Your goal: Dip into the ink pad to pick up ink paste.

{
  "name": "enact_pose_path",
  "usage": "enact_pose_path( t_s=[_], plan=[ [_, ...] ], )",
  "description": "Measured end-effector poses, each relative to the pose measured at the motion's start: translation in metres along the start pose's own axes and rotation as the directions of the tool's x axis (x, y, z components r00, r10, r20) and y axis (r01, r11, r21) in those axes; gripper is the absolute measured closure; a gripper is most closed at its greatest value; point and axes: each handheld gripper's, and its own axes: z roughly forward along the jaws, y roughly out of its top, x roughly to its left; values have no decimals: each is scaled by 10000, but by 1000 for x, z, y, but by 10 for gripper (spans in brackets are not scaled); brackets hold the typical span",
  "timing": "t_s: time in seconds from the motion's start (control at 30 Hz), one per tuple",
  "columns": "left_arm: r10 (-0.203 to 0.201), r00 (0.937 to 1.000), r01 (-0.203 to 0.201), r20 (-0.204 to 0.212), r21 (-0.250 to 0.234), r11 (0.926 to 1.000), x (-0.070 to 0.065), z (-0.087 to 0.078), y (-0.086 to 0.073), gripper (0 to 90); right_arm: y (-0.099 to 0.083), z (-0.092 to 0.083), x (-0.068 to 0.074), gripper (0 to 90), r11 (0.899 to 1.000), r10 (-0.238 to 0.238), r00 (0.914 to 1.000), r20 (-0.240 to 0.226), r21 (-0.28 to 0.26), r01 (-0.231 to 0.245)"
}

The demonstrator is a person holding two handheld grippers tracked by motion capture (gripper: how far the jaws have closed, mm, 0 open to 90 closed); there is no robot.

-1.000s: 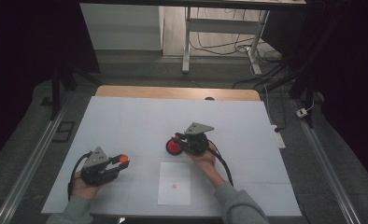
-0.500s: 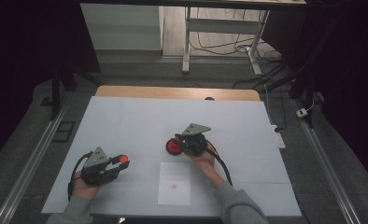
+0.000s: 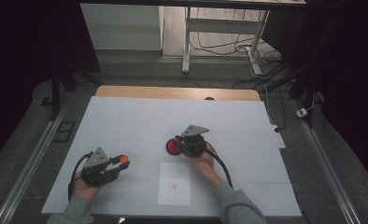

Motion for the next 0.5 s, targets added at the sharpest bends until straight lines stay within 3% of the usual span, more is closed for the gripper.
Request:
enact_pose_path(
  t_s=[0.5],
  plan=[
    [-55, 10000, 55, -8, -6, 10000, 1, -1, 0, 648, -4, 0, -2, 728, 9995, 150, 9998, -123, -264, -153]
  ],
)
